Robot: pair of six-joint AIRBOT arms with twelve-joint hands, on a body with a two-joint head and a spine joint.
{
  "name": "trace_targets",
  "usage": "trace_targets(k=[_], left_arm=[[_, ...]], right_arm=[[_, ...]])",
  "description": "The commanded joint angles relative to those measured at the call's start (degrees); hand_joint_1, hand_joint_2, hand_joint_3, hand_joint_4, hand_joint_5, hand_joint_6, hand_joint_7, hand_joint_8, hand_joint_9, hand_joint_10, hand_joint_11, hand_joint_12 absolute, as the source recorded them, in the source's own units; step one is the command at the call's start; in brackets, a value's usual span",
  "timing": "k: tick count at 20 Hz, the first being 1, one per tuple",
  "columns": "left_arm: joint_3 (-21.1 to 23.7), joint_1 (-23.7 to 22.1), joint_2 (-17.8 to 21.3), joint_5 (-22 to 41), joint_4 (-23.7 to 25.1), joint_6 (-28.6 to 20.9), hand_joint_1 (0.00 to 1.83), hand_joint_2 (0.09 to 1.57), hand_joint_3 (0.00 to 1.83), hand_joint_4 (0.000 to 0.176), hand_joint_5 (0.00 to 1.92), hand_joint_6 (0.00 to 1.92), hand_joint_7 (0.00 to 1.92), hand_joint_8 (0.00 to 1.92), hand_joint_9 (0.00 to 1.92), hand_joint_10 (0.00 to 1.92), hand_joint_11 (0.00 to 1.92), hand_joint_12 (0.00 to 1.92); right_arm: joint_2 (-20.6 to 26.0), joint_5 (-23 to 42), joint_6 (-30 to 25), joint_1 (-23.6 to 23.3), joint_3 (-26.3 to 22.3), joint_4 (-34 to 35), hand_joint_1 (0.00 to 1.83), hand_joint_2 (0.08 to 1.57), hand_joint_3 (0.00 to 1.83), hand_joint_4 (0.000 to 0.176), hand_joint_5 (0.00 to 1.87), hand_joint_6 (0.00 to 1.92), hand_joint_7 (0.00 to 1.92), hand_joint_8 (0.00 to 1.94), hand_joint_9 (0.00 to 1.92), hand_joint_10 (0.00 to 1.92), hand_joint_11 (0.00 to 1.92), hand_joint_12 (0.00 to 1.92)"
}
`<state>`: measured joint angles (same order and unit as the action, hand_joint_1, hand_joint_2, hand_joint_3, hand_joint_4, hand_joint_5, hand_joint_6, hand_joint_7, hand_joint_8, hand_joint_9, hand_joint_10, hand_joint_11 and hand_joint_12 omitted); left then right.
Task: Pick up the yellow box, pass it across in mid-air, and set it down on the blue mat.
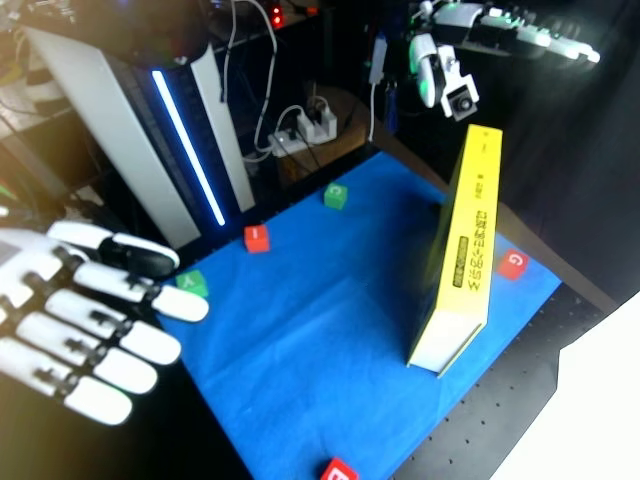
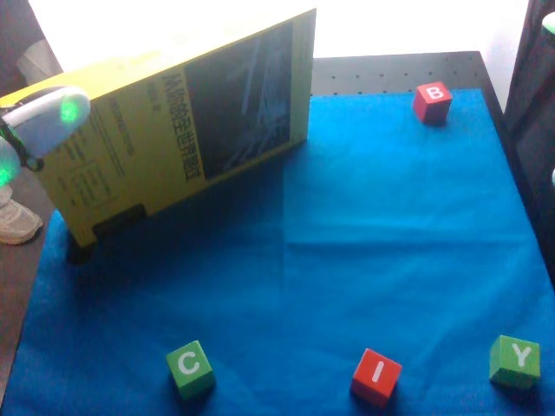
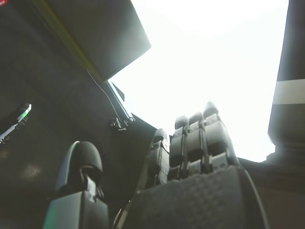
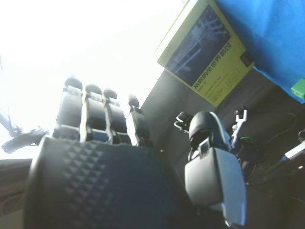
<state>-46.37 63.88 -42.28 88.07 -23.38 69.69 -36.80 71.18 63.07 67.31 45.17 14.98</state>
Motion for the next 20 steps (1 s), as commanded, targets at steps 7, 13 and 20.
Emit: trace_targets(k=[7, 13, 20], left_arm=[[-3.14, -0.40, -2.76, -0.34, -3.95, -1.73, 0.59, 1.19, 0.00, 0.096, 0.00, 0.00, 0.00, 0.00, 0.00, 0.00, 0.00, 0.00], [-9.85, -4.37, -7.93, -13.27, -7.23, -5.51, 0.74, 1.11, 0.03, 0.036, 0.08, 0.00, 0.23, 0.00, 0.29, 0.02, 0.01, 0.89], [-10.39, -4.73, -9.39, -15.95, -4.62, -7.55, 1.13, 1.13, 0.00, 0.000, 1.36, 1.92, 1.54, 1.92, 1.66, 1.92, 1.72, 1.92]], right_arm=[[-0.51, 6.21, 0.04, -0.73, 0.34, 0.17, 0.10, 1.28, 0.00, 0.066, 0.00, 0.00, 0.00, 0.00, 0.00, 0.00, 0.00, 0.00], [-1.06, 5.81, 0.01, -0.72, 0.33, 0.18, 0.22, 1.29, 0.00, 0.132, 0.00, 0.00, 0.00, 0.00, 0.00, 0.00, 0.00, 0.00], [-1.40, 5.81, -0.02, -0.71, 0.29, 0.19, 0.21, 1.27, 0.00, 0.129, 0.00, 0.00, 0.00, 0.00, 0.00, 0.00, 0.00, 0.00]])
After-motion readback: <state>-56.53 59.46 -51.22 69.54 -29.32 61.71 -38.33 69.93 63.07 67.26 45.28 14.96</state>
